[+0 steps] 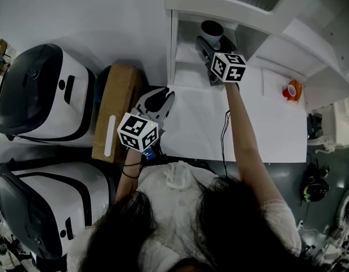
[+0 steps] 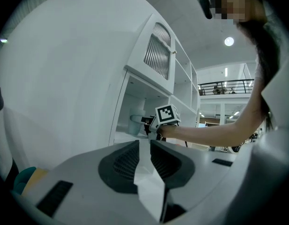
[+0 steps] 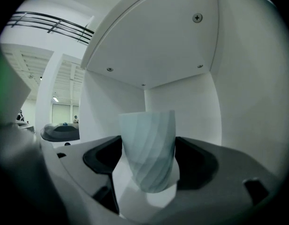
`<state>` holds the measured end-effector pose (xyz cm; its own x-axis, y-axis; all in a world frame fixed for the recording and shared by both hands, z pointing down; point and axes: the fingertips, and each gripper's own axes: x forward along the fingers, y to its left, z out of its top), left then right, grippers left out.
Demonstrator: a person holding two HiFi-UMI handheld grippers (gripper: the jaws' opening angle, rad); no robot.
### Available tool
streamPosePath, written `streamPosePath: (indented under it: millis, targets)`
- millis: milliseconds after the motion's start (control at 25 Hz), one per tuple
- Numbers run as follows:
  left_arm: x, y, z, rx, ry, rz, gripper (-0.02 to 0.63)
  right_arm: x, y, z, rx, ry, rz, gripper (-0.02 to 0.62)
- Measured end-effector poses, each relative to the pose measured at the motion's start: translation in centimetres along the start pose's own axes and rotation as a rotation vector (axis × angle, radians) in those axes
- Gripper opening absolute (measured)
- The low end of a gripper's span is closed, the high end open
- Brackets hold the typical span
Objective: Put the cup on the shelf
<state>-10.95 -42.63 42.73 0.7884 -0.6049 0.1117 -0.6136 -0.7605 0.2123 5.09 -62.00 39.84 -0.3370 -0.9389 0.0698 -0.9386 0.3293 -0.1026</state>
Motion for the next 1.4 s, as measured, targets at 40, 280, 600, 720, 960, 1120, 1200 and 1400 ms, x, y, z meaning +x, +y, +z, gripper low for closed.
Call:
streamPosePath:
  millis: [40,280,600,720,960,1120,1200,1400]
  targets:
    - [-0.1,0.1,0.0,0.0,-0.001,0.003,0.067,0.0,0.0,-0.2,-0.004,0.011,-0.004,0.341]
    - [-0.8,0.6,0.1,-0.005,-0.006,0.017,0.067,-0.7,-0.3,-0.7,0.012,0.051,-0.036,0.341]
    - [-1.4,0.5,-0.3,-0.018,-0.001,0.0,0.067,-5.4,0.3,-0.9,0.092,0.026,-0.086,0.339]
    - [-1.5,-0.1,-0.5,-0.02,0.0,-0.03,0.067,-8.5,2.4,-1.3,0.101,0.005,-0.054,0.339]
    - [-1.1,-2.0,-2.0,-0.031,0.026,-0.108,0.067,-14.9,7.2,-3.7,0.139,0.012,-0.001,0.337]
    - [-1.0,-3.8,-3.2,-0.044,0.047,-0.135,0.067,-18.6,9.8,-5.2,0.17,0.036,0.016,0.336]
    - [-1.1,-4.7,-3.5,-0.046,0.046,-0.141,0.067,-20.2,10.9,-5.7,0.152,0.048,0.021,0.316]
    - [-2.0,-8.0,-3.8,-0.039,0.043,-0.144,0.067,-24.5,12.7,-5.8,0.143,0.042,0.032,0.207]
